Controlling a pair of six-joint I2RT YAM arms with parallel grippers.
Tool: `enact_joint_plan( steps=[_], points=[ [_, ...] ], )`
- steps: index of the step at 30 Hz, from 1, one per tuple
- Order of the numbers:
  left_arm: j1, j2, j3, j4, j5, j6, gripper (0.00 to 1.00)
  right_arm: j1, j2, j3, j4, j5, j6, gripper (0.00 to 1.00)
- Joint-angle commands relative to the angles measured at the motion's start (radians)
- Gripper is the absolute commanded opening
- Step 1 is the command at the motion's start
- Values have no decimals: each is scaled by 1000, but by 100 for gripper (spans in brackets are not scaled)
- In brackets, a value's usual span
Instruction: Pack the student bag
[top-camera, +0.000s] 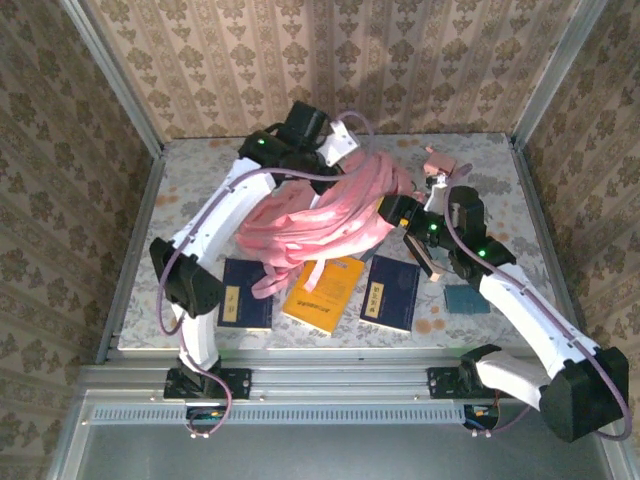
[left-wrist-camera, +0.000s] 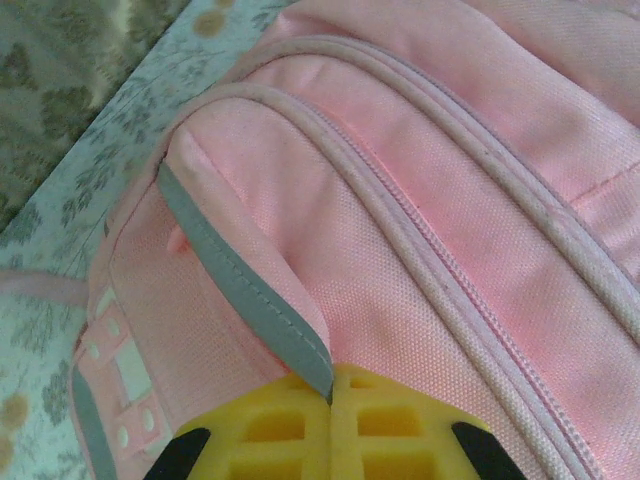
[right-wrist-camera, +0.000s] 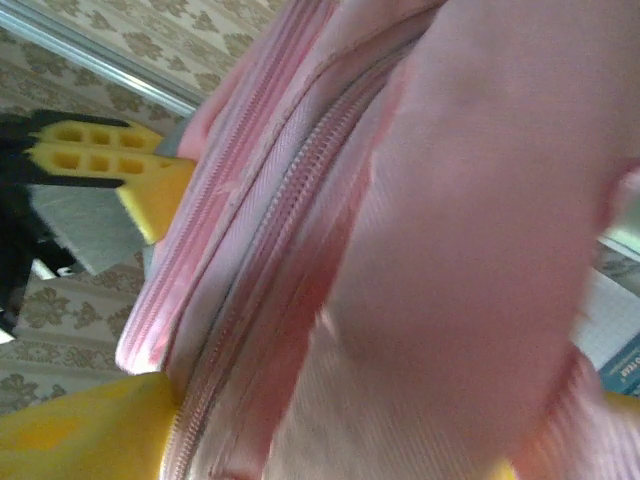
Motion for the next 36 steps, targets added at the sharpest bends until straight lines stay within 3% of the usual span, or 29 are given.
enact_joint_plan(
  steps=[1, 5, 8, 10, 14, 18, 20, 24, 28, 30, 36],
  points=[
    [-21, -18, 50, 96, -31, 159, 0, 10, 27, -60, 126, -48, 71, 70],
    [-29, -27, 1, 199, -186, 218, 0, 98, 61, -112, 188, -24, 100, 47],
    [-3, -20, -14, 276, -216, 202, 0, 200, 85, -138, 241, 29, 105, 35],
    [22, -1, 12, 284, -216, 147, 3, 270, 123, -142, 274, 63, 110, 34],
    [48, -2, -4, 300, -169, 35, 23, 383, 244, -105, 331, 94, 93, 35],
    [52, -49, -57, 297, -197, -84, 56, 463, 410, -1, 368, 88, 74, 44],
    [69, -82, -70, 267, -241, -173, 63, 502, 485, 59, 401, 82, 69, 49],
    [189, -188, -108, 179, -241, -473, 66, 581, 668, 270, 369, 13, 17, 58],
    [418, -355, -309, 213, -69, -785, 65, 642, 810, 475, 225, -83, -49, 88],
    [481, -412, -394, 232, -27, -818, 65, 641, 799, 473, 175, -80, -96, 99],
    [483, -405, -420, 99, -95, -805, 73, 633, 638, 338, 18, 64, -257, 100]
  ],
)
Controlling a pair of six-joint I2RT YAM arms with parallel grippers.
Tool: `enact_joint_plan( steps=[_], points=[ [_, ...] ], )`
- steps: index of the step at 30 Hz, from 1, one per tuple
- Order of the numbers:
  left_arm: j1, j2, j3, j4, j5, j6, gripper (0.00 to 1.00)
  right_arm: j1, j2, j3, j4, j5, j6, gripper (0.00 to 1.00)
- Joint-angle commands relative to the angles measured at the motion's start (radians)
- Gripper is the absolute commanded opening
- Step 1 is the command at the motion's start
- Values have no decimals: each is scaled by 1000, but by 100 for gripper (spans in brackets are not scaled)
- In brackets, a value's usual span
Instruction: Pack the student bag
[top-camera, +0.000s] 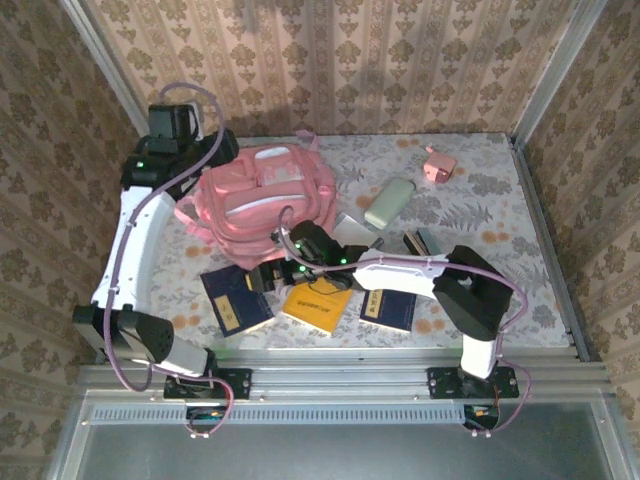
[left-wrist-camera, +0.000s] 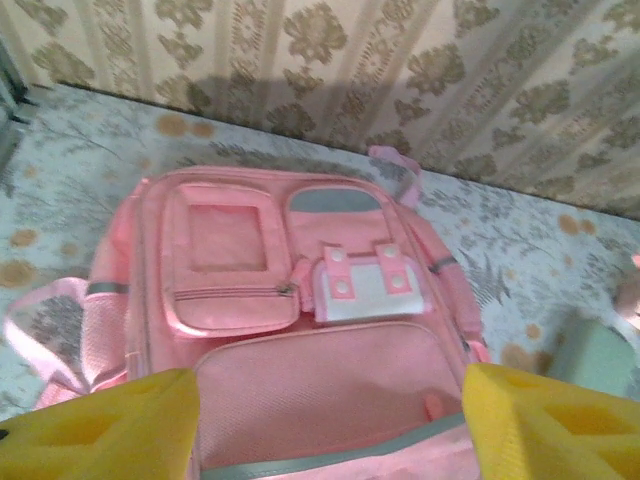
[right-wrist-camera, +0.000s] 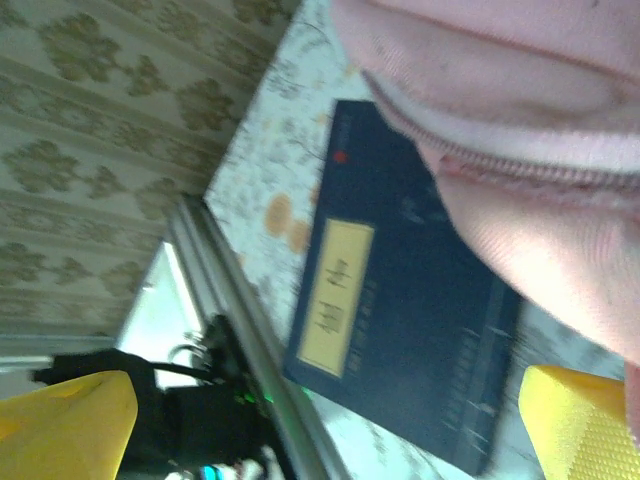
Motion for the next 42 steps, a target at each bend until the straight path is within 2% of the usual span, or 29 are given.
enact_joint_plan(
  steps=[1, 4, 5, 7, 9, 13, 16, 17, 21, 22, 23, 24, 26, 27, 28, 29, 31, 33, 37, 40, 42],
  points=[
    [-29, 50, -7, -114, 15, -81, 74, -8, -118, -46, -167, 105, -140, 100],
    [-88, 104, 38, -194, -63, -100, 76, -10, -162, -69, -253, 172, -196, 100],
    [-106, 124, 63, -225, -100, -125, 77, -11, -172, -92, -246, 196, -198, 100],
    [-119, 147, 87, -254, -101, -167, 77, -10, -185, -151, -160, 176, -190, 100],
    [-125, 153, 81, -238, -61, -193, 76, -15, -176, -168, -85, 74, -155, 100],
    [-135, 161, 85, -256, -75, -206, 76, -52, -145, -94, -103, -126, -124, 96],
    [-138, 165, 92, -300, -94, -220, 76, -90, -176, -110, -62, -249, -95, 87],
    [-138, 168, 99, -323, -112, -230, 76, -97, -191, -116, -78, -227, -82, 83],
    [-160, 183, 131, -417, -193, -276, 76, -117, -223, -130, -231, -35, 1, 49],
    [-168, 185, 132, -427, -198, -286, 76, -121, -230, -137, -256, -16, 24, 45],
    [-176, 187, 129, -429, -194, -293, 76, -124, -241, -150, -262, -2, 43, 46],
    [-185, 190, 121, -430, -185, -303, 76, -130, -257, -171, -267, 23, 66, 53],
    [-206, 191, 102, -419, -160, -330, 76, -159, -291, -213, -276, 46, 122, 55],
    [-221, 192, 87, -409, -147, -343, 76, -185, -308, -242, -274, 51, 172, 60],
    [-238, 195, 76, -397, -137, -355, 76, -217, -328, -284, -251, 45, 221, 71],
    [-255, 201, 69, -390, -132, -366, 76, -239, -348, -332, -202, 32, 279, 78],
    [-312, 227, 69, -387, -134, -388, 76, -284, -394, -447, -68, 11, 416, 84],
    [-349, 271, 88, -410, -138, -424, 76, -305, -419, -524, 21, 19, 517, 85],
    [-408, 379, 144, -462, -80, -522, 75, -310, -419, -572, 102, 49, 649, 80],
    [-447, 435, 168, -449, -37, -578, 73, -310, -419, -564, 115, 58, 653, 74],
    [-463, 469, 198, -431, -34, -562, 72, -309, -419, -549, 100, 53, 628, 74]
  ],
)
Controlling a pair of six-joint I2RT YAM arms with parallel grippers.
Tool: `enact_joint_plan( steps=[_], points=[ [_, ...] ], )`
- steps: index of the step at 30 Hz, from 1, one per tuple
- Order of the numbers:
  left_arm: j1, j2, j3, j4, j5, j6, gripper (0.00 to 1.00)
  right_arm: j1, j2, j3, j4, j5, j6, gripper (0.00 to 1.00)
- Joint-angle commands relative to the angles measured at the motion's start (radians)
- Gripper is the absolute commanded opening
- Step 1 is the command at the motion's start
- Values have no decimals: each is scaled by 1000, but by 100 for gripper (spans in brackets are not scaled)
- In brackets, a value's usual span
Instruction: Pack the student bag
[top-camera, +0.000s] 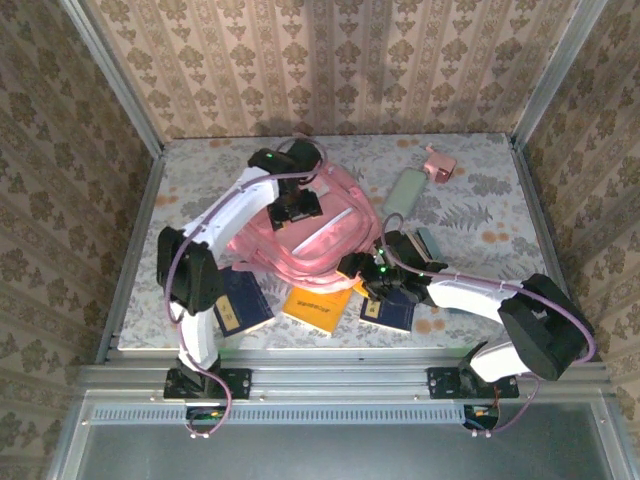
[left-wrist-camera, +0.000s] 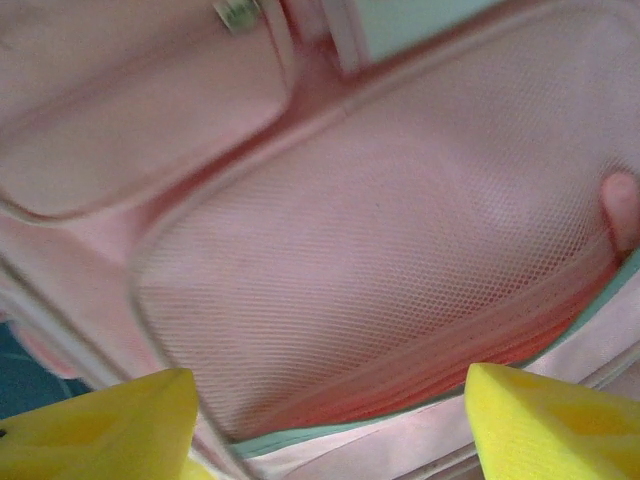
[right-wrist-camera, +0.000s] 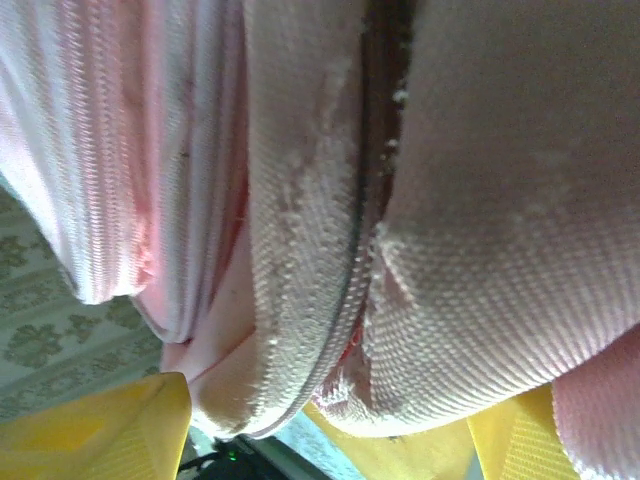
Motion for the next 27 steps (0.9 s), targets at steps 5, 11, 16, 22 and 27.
enact_joint_plan(
  steps=[5, 11, 16, 22, 27],
  points=[
    [-17, 99, 104, 59, 125, 126, 67, 3, -11, 21, 47, 5, -7, 73],
    [-23, 122, 37, 222, 258, 279, 66, 0, 18, 36, 49, -30, -64, 71],
    [-16, 219, 135, 145, 235, 392, 65, 1, 63, 73, 94, -87, -89, 70],
    [-5, 227, 91, 230, 407, 531, 50, 17, 122, 145, 151, -187, -128, 68],
    [86, 99, -54, 400, 581, 568, 0, 26, 79, 178, 80, -170, -210, 75]
  ],
)
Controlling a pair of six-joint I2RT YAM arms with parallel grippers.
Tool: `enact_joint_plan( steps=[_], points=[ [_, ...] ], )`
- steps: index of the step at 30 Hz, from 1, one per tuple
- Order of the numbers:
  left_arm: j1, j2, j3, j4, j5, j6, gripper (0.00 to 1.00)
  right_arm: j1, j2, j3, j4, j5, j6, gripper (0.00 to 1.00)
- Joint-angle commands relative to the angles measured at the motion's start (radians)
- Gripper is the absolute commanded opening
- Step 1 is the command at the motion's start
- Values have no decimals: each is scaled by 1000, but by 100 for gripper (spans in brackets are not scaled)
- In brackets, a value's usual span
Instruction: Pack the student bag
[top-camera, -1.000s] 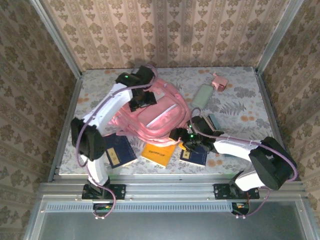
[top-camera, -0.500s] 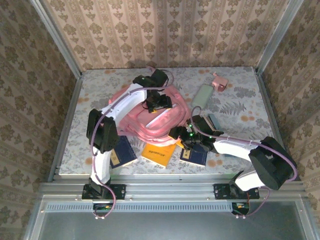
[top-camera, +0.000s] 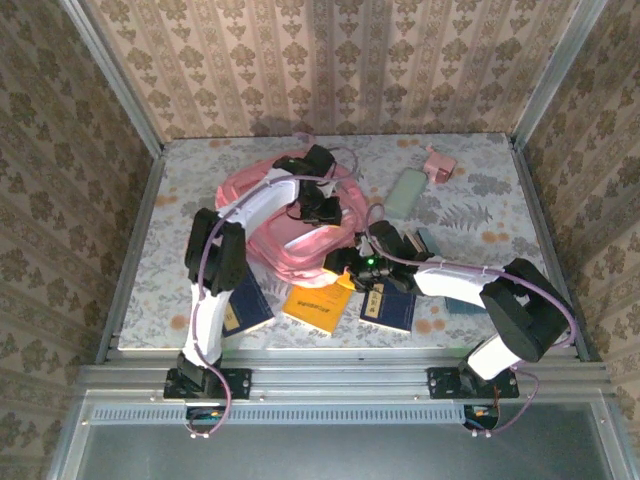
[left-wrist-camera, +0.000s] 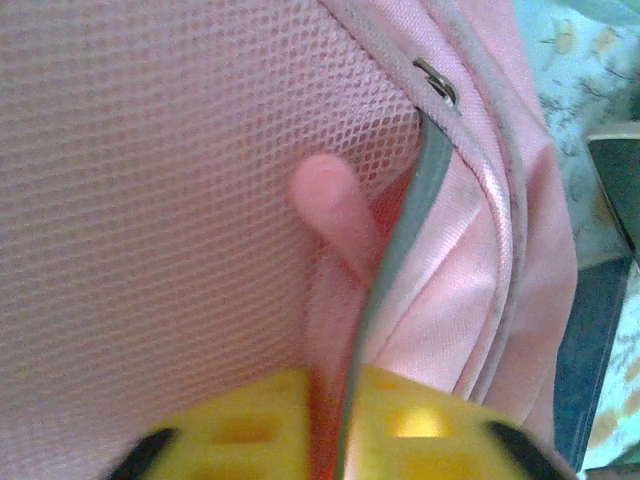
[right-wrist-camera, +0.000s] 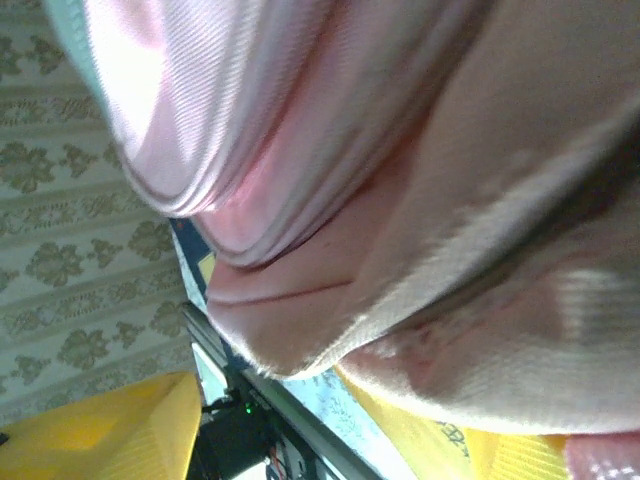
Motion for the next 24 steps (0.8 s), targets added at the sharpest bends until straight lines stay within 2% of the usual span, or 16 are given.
enact_joint_plan(
  steps=[1, 4, 7, 11, 15, 18, 20, 22, 24],
  points=[
    [73, -129, -76, 143, 201, 54, 0, 9, -70, 57, -1, -2, -108, 80],
    [162, -214, -115, 185, 241, 82, 0, 0, -145, 43, -104, 47, -183, 91],
    [231, -265, -98, 174, 249, 120, 0, -18, -242, -11, -133, 77, -226, 100],
    [265, -268, 3, 92, 250, 211, 0, -32, -319, -45, -160, 71, -281, 100],
    [232, -251, 110, 0, 187, 364, 0, -56, -431, -26, -255, 171, -330, 96],
    [161, -242, 174, -55, 52, 531, 0, -95, -479, 32, -356, 253, -362, 94],
    [107, -242, 195, -74, 3, 628, 0, -125, -484, 78, -431, 311, -379, 93],
    [89, -242, 211, -77, -13, 661, 0, -163, -493, 99, -473, 366, -381, 91],
    [83, -251, 208, -79, 40, 712, 0, -209, -498, 105, -495, 410, -369, 86]
  ],
)
